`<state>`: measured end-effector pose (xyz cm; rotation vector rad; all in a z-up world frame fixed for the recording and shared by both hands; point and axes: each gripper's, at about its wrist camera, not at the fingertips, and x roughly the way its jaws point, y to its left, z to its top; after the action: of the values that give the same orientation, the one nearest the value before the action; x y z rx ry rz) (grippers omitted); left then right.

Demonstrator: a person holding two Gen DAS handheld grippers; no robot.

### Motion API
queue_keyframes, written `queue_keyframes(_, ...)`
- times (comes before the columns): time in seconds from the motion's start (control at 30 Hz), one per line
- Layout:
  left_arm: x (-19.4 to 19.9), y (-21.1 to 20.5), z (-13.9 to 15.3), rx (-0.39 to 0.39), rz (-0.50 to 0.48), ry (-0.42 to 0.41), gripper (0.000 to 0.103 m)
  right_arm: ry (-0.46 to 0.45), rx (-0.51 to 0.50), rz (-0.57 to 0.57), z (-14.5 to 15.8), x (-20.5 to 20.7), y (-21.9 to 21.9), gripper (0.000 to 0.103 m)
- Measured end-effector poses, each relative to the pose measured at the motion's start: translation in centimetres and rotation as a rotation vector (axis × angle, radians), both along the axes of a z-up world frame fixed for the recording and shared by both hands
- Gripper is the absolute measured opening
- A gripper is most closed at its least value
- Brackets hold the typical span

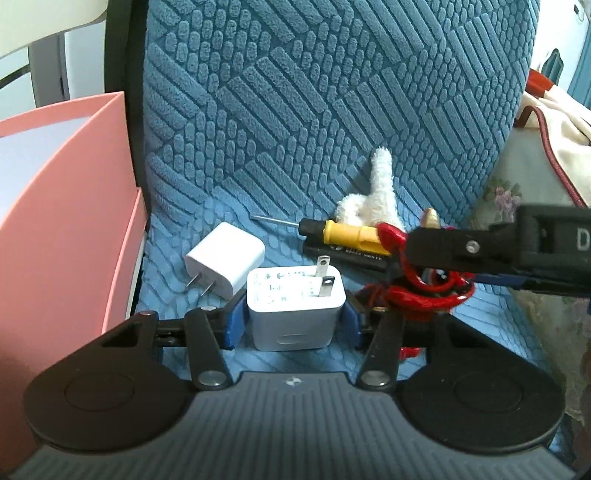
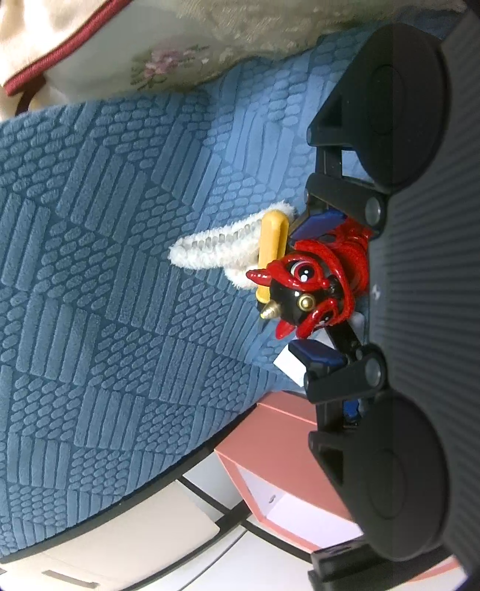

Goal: Organize rigid objects
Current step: 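Close the right gripper on the red figurine while the left grips the white charger, then lift the red figurine and white charger and carry both over the pink box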

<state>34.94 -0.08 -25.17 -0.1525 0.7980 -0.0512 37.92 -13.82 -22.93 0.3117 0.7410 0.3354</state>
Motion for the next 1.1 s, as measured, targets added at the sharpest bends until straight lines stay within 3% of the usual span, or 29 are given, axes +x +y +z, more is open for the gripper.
queue_keyframes(0.5,-1.5,0.1,0.9,0.002,-0.044,0.002,0.057,0.045,-0.014,-0.09,-0.1,-5.7,-1.9,0.063)
queue_keyframes(0.63,-1.7,0.1,0.9,-0.004,-0.053,0.003,0.057,0.04,-0.065,-0.131,0.1,-7.8,-2.3,0.062)
queue_keyframes(0.73,-1.8,0.1,1.0,-0.01,-0.057,0.001,0.057,0.019,-0.041,-0.149,0.4,-8.4,-2.8,0.056)
queue_keyframes(0.87,-1.9,0.1,1.2,-0.016,-0.058,-0.003,0.057,0.017,-0.051,-0.153,0.2,-8.1,-2.8,0.056)
queue_keyframes(1.0,-1.9,0.1,1.1,-0.021,-0.058,0.001,0.057,0.024,-0.072,-0.153,-0.2,-7.8,-2.6,0.06)
queue_keyframes(1.1,-1.8,0.2,1.1,-0.024,-0.052,0.005,0.057,0.022,-0.113,-0.157,-0.6,-7.5,-2.3,0.068)
